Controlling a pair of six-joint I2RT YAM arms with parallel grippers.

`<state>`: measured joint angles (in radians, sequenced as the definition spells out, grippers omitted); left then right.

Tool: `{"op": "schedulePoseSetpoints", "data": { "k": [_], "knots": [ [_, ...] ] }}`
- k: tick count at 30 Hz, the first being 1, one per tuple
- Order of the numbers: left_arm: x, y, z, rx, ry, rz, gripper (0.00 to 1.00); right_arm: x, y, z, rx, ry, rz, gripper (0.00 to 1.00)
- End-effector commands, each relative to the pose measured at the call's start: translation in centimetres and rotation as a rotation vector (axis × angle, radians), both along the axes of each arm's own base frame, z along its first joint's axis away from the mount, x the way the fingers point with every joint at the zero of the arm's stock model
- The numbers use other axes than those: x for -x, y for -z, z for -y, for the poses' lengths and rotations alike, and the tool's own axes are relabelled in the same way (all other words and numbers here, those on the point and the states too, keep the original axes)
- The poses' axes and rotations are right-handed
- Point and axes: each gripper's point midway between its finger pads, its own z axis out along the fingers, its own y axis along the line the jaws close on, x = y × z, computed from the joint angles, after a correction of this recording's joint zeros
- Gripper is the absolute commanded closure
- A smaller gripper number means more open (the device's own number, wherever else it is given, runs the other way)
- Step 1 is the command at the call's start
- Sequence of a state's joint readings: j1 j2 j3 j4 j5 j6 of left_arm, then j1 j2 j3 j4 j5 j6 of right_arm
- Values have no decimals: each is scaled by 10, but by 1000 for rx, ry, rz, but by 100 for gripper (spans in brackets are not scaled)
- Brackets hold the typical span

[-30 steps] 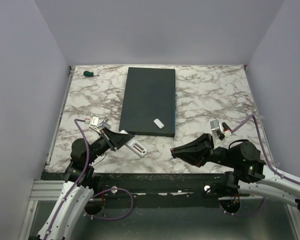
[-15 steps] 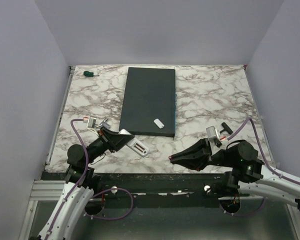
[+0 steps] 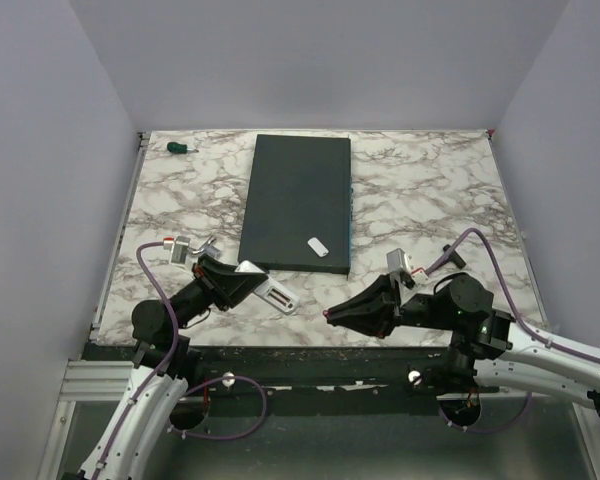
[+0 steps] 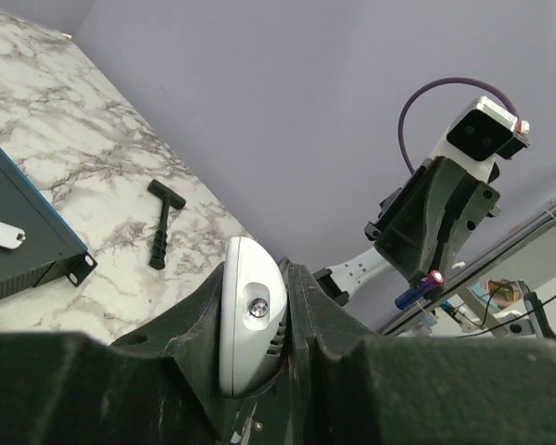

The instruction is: Load the batteries into the remote control

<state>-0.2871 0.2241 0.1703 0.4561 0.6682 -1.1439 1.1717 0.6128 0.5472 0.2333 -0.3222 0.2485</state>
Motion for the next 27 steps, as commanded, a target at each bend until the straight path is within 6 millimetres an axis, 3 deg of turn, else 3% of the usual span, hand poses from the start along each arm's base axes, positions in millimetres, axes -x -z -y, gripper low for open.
{"op": "schedulePoseSetpoints", "data": {
  "k": [1,6,11,18,27],
  "knots": [
    [10,-10,0,8,20,108,100,-8,-9,-2,-7,40,2,99],
    [19,-15,0,-3,34,222,100,-40,-6,-1,-16,219,-86,99],
    [29,-22,-1,-29,31,348,100,-41,-12,1,-64,224,-61,99],
    [62,-45,0,-28,105,540,100,-53,-11,8,-59,303,-60,99],
    [85,-58,-2,4,169,616,100,-57,-3,12,-28,333,-63,99]
  ]
}}
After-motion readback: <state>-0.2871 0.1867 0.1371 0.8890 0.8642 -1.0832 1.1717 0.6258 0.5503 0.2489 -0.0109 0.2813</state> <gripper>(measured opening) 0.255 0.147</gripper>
